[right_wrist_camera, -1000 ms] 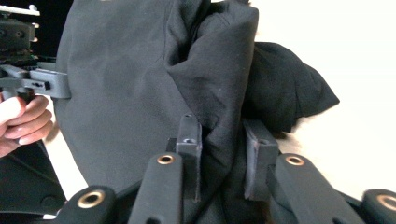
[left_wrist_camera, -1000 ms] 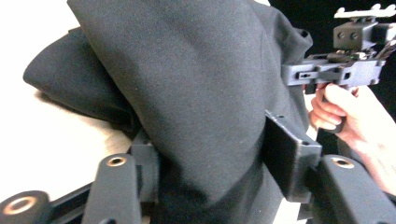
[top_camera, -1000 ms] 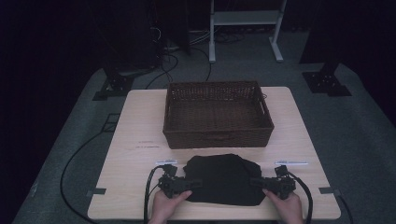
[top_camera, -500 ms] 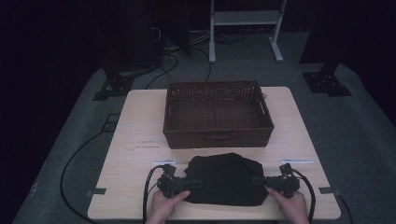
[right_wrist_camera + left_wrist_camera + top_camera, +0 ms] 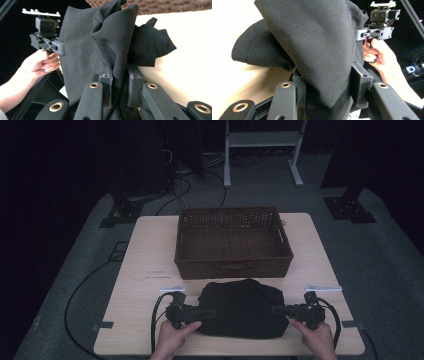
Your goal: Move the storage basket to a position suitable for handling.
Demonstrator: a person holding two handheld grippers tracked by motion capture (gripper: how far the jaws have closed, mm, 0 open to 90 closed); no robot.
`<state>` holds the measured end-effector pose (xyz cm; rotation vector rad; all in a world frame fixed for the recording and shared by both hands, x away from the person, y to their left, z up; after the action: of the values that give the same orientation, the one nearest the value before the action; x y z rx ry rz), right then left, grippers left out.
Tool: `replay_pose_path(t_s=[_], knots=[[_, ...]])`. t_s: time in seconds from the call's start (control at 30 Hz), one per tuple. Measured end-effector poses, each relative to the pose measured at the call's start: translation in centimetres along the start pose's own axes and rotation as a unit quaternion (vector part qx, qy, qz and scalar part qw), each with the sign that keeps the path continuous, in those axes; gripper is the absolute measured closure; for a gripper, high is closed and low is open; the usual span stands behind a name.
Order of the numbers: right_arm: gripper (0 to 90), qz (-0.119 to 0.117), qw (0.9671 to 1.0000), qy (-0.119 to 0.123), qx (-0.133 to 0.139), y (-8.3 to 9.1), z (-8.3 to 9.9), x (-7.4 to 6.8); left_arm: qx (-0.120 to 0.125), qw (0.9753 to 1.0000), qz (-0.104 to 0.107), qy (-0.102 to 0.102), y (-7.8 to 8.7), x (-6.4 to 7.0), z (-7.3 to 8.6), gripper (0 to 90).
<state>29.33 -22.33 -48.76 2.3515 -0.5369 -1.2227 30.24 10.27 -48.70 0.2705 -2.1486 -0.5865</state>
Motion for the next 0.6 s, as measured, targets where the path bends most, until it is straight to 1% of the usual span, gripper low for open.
replay_pose_path(t_s=[0.07,0.1,0.13,0.17,0.2,0.23,0.27,0.3,0.33,0.37,0.43,0.5,0.53,0.6], knots=[[77.5,-0.005,0.9999,0.006,0.007,0.4,-0.4,-0.4,0.007,0.9999,0.002,-0.008,0.4,0.5,-0.3,56.2],[77.5,-0.006,0.9999,0.009,0.011,0.6,-0.6,-0.6,0.007,0.9999,0.002,-0.008,0.4,0.5,-0.3,56.2],[77.5,-0.008,0.9998,0.012,0.015,0.8,-0.8,-0.8,0.015,0.9998,0.005,-0.012,0.9,1.0,-0.6,56.2],[77.5,-0.01,0.9997,0.014,0.018,1.0,-1.0,-1.1,0.015,0.9998,0.005,-0.012,0.9,1.0,-0.6,56.2],[77.5,-0.009,0.9996,0.018,0.021,1.2,-1.2,-1.3,0.019,0.9997,0.005,-0.018,1.2,1.3,-0.8,56.2],[77.5,-0.009,0.9996,0.018,0.021,1.2,-1.2,-1.3,0.021,0.9995,0.006,-0.02,1.4,1.5,-1.0,56.2],[77.5,-0.01,0.9993,0.025,0.027,1.6,-1.7,-1.8,0.028,0.9992,0.009,-0.027,1.9,2.1,-1.4,56.2],[77.5,-0.011,0.9991,0.028,0.03,1.7,-1.9,-1.9,0.033,0.9989,0.008,-0.033,2.2,2.4,-1.5,56.2],[77.5,-0.012,0.9989,0.032,0.032,1.8,-2.1,-2.2,0.037,0.9986,0.009,-0.036,2.5,2.7,-1.7,56.2],[77.5,-0.012,0.9989,0.032,0.032,1.8,-2.1,-2.2,0.037,0.9986,0.009,-0.036,2.5,2.7,-1.7,56.2],[77.5,-0.017,0.9982,0.043,0.038,2.3,-2.9,-2.9,0.047,0.9977,0.01,-0.047,3.2,3.4,-2.1,56.2],[77.5,-0.018,0.998,0.045,0.039,2.3,-3.0,-3.0,0.049,0.9975,0.01,-0.049,3.5,3.6,-2.3,56.2],[77.5,-0.019,0.9977,0.05,0.042,2.6,-3.5,-3.4,0.052,0.9973,0.008,-0.052,3.8,3.9,-2.6,56.2],[77.5,-0.023,0.9975,0.052,0.043,2.7,-3.9,-3.6,0.053,0.997,0.008,-0.055,4.1,4.0,-2.8,56.2]])
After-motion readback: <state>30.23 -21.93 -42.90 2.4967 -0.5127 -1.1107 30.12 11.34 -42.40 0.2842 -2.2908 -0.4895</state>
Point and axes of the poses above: each handheld gripper's, and its own axes: y roughly backward along the jaws, z roughly out of its underside, x roughly to its right, the point moved 5 cm from there along -y, roughly forward along the jaws, and after that the axes turned 14 degrees about -x, right-handed, at the moved point
